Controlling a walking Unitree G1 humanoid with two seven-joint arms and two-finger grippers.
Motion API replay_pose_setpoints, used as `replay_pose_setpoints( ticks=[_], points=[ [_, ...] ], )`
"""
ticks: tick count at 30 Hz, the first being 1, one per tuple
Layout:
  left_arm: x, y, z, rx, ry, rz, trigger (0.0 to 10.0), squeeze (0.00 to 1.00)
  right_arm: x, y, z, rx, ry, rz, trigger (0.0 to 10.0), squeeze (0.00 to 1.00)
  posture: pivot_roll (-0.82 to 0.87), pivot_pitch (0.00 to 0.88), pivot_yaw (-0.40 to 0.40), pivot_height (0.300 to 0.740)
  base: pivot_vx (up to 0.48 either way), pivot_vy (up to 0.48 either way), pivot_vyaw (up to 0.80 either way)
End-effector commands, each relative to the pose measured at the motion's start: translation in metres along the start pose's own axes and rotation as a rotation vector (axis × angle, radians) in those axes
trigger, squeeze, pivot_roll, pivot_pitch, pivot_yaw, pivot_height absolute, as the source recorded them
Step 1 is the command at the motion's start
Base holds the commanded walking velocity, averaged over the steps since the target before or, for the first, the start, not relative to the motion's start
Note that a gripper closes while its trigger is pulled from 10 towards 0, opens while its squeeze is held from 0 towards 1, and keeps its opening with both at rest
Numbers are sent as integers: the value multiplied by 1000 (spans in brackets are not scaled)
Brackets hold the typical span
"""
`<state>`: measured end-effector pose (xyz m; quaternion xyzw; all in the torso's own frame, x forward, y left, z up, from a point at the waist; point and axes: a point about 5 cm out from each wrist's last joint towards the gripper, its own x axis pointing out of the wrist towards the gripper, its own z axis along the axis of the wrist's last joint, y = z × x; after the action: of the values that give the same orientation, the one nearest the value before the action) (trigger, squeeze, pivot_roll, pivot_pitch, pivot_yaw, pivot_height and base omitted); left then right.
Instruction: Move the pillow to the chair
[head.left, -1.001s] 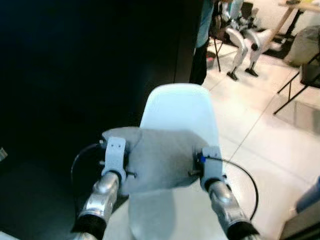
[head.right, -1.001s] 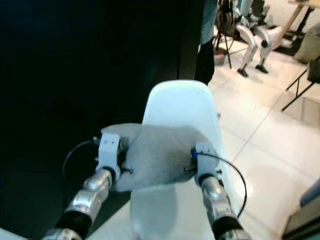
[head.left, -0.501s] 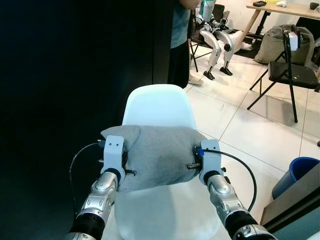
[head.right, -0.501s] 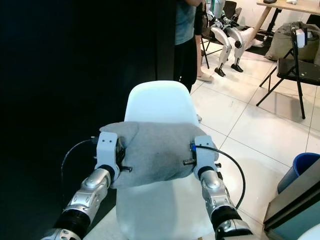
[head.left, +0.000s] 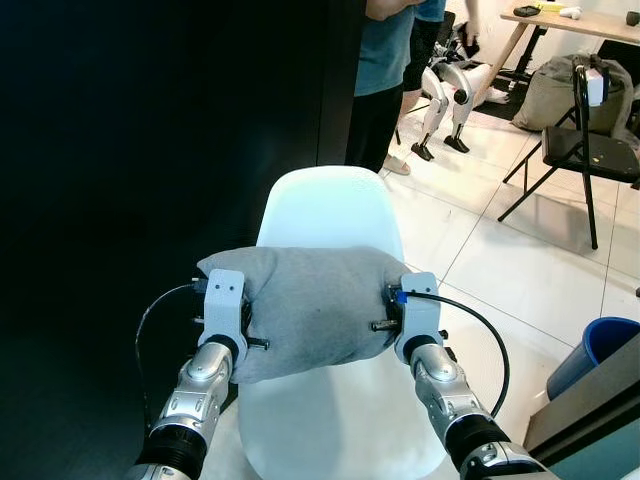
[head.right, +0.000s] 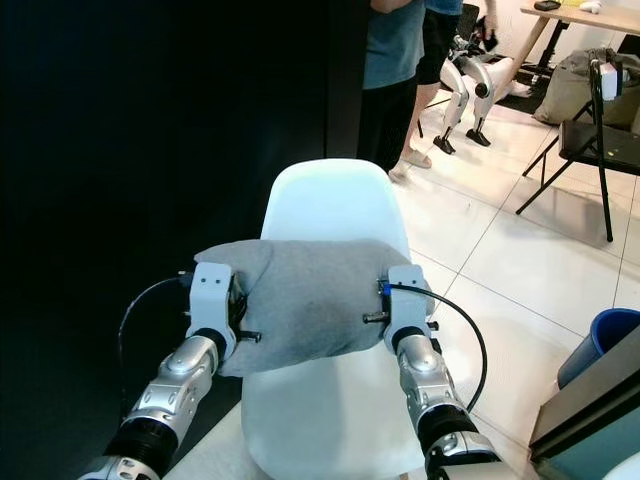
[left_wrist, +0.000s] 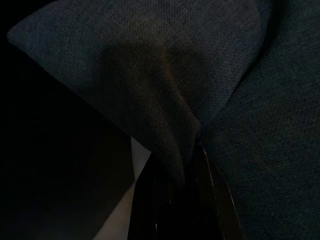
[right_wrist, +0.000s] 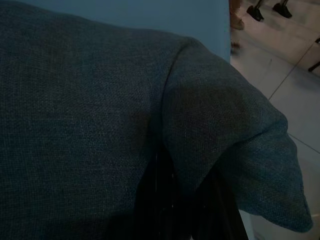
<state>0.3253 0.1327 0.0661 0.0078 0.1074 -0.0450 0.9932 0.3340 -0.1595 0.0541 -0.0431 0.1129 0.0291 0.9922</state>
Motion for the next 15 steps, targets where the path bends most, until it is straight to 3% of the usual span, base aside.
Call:
replay_pose_setpoints(
  ticks=[1, 15],
  points=[
    [0, 1, 3, 28, -24, -8, 10000, 0, 1, 1, 3, 8, -20, -5, 10000, 0, 55, 65, -9, 655, 0, 0, 0],
    [1, -1, 4, 42, -25, -23, 10000, 0, 0, -1, 1, 26, -18, -2, 10000, 0, 56, 75, -5, 620, 0, 0, 0]
  ],
)
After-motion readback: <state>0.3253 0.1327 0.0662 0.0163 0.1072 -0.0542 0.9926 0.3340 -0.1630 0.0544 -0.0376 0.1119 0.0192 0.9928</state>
